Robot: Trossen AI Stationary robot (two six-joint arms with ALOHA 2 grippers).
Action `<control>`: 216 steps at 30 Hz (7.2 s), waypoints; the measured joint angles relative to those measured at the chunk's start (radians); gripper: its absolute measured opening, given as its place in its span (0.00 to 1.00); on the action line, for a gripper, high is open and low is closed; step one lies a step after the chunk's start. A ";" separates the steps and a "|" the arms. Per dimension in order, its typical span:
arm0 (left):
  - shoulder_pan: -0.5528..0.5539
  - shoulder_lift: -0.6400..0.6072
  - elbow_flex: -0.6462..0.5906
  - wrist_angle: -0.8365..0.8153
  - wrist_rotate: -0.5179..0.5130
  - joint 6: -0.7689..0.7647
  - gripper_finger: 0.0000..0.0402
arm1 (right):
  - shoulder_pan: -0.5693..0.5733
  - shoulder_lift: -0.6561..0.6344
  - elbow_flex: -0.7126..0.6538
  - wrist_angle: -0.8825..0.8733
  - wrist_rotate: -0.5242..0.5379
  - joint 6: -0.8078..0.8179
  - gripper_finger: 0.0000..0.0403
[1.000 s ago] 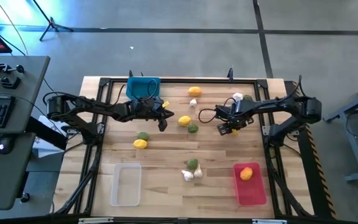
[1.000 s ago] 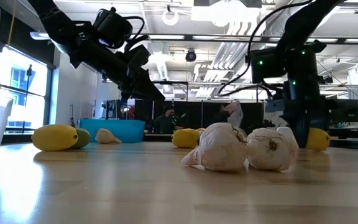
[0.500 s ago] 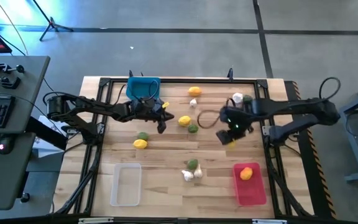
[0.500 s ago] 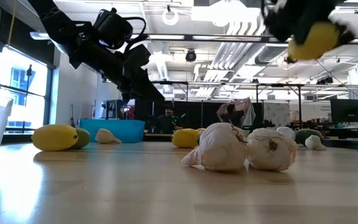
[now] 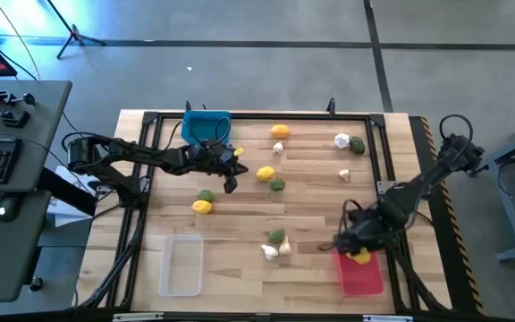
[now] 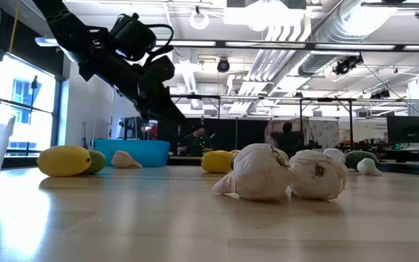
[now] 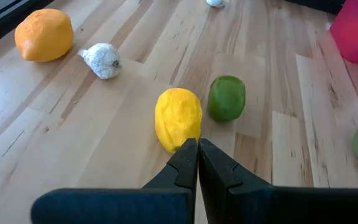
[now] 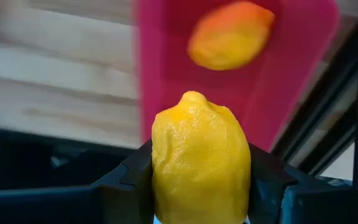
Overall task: Sort produce into baskets
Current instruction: Put the lemon into the red bin
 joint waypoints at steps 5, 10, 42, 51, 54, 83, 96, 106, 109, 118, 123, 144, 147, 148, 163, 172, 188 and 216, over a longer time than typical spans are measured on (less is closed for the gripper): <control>0.000 0.000 0.000 0.000 0.000 -0.002 0.00 | 0.083 0.000 -0.132 0.161 0.001 0.117 0.40; 0.000 0.000 0.000 0.000 0.000 -0.006 0.00 | 0.110 0.000 -0.255 0.337 0.001 0.173 0.40; 0.000 -0.107 0.173 -0.453 0.114 0.139 0.00 | 0.074 -0.021 -0.110 0.123 0.056 -0.255 0.32; -0.048 -0.332 0.175 -0.866 0.171 0.092 0.00 | -0.173 -0.115 -0.089 -0.001 0.271 -0.667 0.06; -0.104 -0.411 0.175 -0.989 0.160 0.034 0.00 | -0.285 -0.129 -0.110 0.008 0.272 -0.842 0.06; -0.399 -0.397 -0.019 -1.027 -0.090 -0.262 0.60 | -0.673 -0.124 -0.112 0.126 0.232 -1.395 0.00; -0.398 -0.248 -0.034 -0.934 -0.137 -0.172 0.60 | -0.674 -0.124 -0.112 0.126 0.233 -1.400 0.00; -0.398 -0.142 -0.034 -0.931 -0.130 -0.165 0.53 | -0.673 -0.124 -0.112 0.126 0.255 -1.413 0.00; -0.398 -0.160 -0.034 -0.932 -0.111 -0.166 0.43 | -0.673 -0.124 -0.113 0.126 0.255 -1.431 0.00; -0.384 -0.271 -0.029 -0.934 -0.024 -0.206 0.22 | -0.674 -0.124 -0.113 0.126 0.255 -1.474 0.00; -0.350 -0.374 -0.029 -0.934 0.009 -0.251 0.23 | -0.673 -0.124 -0.113 0.126 0.255 -1.501 0.00; -0.099 -0.499 -0.028 -0.536 0.112 -0.346 0.23 | -0.768 -0.124 -0.113 0.321 0.255 -1.634 0.00; -0.067 -0.498 -0.028 -0.451 0.113 -0.367 0.23 | -0.791 -0.124 -0.113 0.399 0.251 -1.655 0.00; -0.059 -0.494 -0.028 -0.420 0.114 -0.377 0.23 | -0.797 -0.124 -0.113 0.429 0.250 -1.657 0.00; 0.005 -0.365 -0.027 0.049 0.160 -0.521 0.23 | -0.850 -0.124 -0.113 0.814 0.262 -1.641 0.01; 0.020 -0.221 0.051 0.214 0.160 -0.551 0.23 | -0.850 -0.124 -0.113 1.079 0.262 -1.611 0.20; 0.037 0.086 0.475 0.221 0.466 -0.423 0.23 | -0.849 -0.125 -0.113 1.312 0.233 -1.509 0.63; 0.031 0.156 0.619 0.159 0.454 -0.548 0.23 | -0.849 -0.107 -0.112 1.414 0.279 -1.544 0.69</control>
